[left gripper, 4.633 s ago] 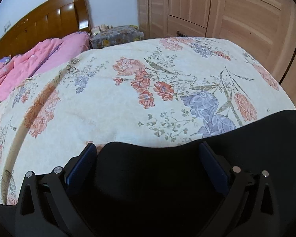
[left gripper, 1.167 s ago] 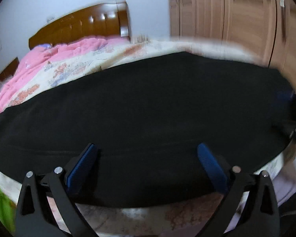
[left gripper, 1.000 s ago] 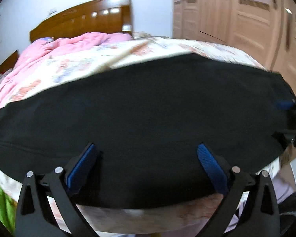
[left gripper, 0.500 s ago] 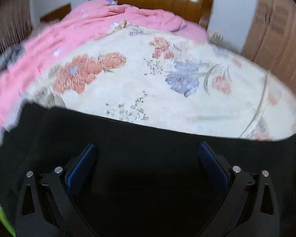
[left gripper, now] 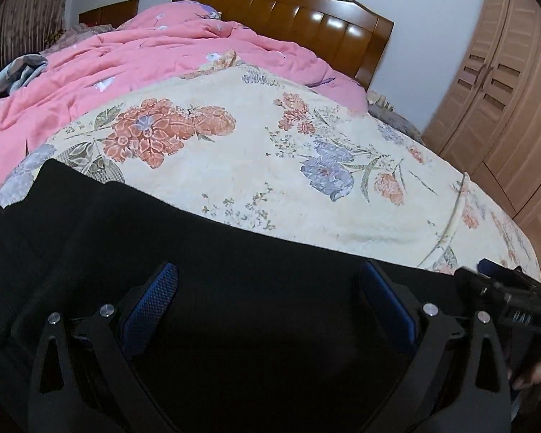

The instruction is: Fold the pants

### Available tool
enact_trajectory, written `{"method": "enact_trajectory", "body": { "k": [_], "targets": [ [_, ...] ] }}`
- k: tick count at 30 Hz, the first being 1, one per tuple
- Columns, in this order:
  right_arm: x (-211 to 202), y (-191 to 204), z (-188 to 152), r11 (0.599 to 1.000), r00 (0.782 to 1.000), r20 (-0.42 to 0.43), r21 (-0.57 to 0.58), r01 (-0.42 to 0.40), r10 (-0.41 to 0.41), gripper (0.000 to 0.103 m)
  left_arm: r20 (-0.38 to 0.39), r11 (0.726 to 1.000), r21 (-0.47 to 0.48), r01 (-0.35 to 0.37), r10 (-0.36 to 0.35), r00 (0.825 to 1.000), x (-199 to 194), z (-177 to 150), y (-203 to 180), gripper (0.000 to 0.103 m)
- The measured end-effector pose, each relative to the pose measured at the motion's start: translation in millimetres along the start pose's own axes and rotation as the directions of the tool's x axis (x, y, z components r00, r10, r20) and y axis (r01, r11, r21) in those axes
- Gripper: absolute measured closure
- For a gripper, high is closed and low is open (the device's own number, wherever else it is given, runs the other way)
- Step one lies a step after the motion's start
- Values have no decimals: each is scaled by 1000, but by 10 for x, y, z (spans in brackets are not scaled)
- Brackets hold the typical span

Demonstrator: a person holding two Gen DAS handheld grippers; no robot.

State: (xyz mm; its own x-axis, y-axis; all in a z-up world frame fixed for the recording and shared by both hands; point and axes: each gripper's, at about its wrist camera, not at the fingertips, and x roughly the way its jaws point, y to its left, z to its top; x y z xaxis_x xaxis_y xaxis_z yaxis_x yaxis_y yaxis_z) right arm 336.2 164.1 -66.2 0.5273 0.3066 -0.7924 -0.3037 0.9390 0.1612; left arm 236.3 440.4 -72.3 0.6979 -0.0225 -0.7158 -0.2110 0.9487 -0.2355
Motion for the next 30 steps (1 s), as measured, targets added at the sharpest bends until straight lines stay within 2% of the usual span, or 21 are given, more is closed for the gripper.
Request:
{"method": "enact_trajectory", "body": {
  "k": [1,4,5,7,8,9,10,11,12,13,15,17,19,23,25,26,27,28,30],
  "targets": [
    [-21,-18,-5,1000,1000,6,6,-7,7,5,22,1000,-1,-9,9,1000,-50,-1,-5,2],
    [-45,26,-19,1000,1000,5,-27,-4,4,5,171,999,-34,-2,8,985,-483,-33,60,2],
    [-46,35,-24,999,1000,1,-32,-7,7,5,251,998,-64,-3,19,968,-749,-83,160,2],
    [-47,6,-19,999,1000,-1,-28,-18,18,4,350,989,-147,-8,59,935,-1091,-209,419,2],
    [-40,7,-31,999,1000,1,-26,-21,21,4,380,977,-212,-12,94,920,-1223,-289,607,2],
    [-19,32,-16,999,1000,2,-25,-23,23,5,389,953,-304,-5,129,912,-1329,-385,888,2],
    [-10,43,-17,999,1000,3,-26,-25,25,5,382,925,-379,14,143,913,-1377,-462,1146,3],
    [-3,55,-19,999,1000,2,-29,-24,24,5,355,890,-455,30,150,923,-1387,-543,1443,6],
    [17,67,-5,999,1000,2,-31,-25,25,5,338,873,-486,34,152,929,-1381,-577,1597,20],
    [23,77,-4,999,1000,1,-34,-27,27,5,326,864,-502,39,147,934,-1368,-599,1737,28],
    [18,74,-6,999,1000,1,-33,-30,30,4,305,869,-493,44,125,944,-1311,-575,1856,28],
    [23,79,-4,999,1000,1,-31,-31,31,4,295,891,-450,68,76,952,-1215,-480,1840,28],
    [22,80,-7,999,999,1,-31,-32,32,4,281,905,-420,67,60,958,-1127,-419,1800,27],
    [23,78,-5,999,1000,1,-31,-31,31,4,244,946,-323,-14,98,965,-902,-236,1647,29],
    [23,80,-5,999,1000,1,-31,-31,31,4,230,952,-306,-30,105,968,-845,-233,1629,32],
    [23,80,-6,999,1000,2,-31,-31,31,4,228,955,-294,-38,109,967,-826,-239,1624,36],
    [24,81,-7,999,1000,3,-30,-30,30,4,217,961,-267,-72,132,967,-809,-253,1592,56],
    [25,83,-5,999,1000,2,-31,-28,29,4,208,965,-247,-87,140,968,-800,-265,1574,69],
    [26,88,-10,999,1000,4,-32,-24,24,4,236,971,-227,-72,127,963,-854,-321,1556,87]
  ]
}}
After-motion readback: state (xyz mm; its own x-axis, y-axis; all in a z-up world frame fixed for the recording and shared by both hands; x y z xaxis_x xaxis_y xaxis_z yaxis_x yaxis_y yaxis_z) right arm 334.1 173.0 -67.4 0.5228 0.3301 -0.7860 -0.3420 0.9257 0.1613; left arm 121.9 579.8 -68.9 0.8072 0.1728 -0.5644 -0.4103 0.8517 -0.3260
